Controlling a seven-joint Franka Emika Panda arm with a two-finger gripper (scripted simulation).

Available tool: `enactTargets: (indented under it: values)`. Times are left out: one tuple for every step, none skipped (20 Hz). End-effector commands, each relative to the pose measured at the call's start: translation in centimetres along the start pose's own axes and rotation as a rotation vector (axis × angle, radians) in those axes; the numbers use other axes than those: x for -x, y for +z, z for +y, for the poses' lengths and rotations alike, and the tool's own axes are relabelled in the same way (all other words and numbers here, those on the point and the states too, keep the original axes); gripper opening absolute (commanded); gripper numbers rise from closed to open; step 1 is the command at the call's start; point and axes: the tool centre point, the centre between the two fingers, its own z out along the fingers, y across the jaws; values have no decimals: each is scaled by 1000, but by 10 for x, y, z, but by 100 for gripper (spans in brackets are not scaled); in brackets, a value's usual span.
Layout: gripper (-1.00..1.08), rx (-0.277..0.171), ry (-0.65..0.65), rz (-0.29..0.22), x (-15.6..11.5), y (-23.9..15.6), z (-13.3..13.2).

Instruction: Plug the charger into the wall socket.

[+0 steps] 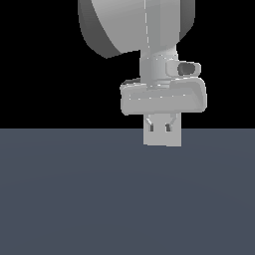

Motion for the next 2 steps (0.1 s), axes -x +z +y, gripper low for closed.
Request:
enactTargets:
  values:
    - [-100,0,-1,0,-2,0,-1]
    - [-100,0,-1,0,-2,0,-1]
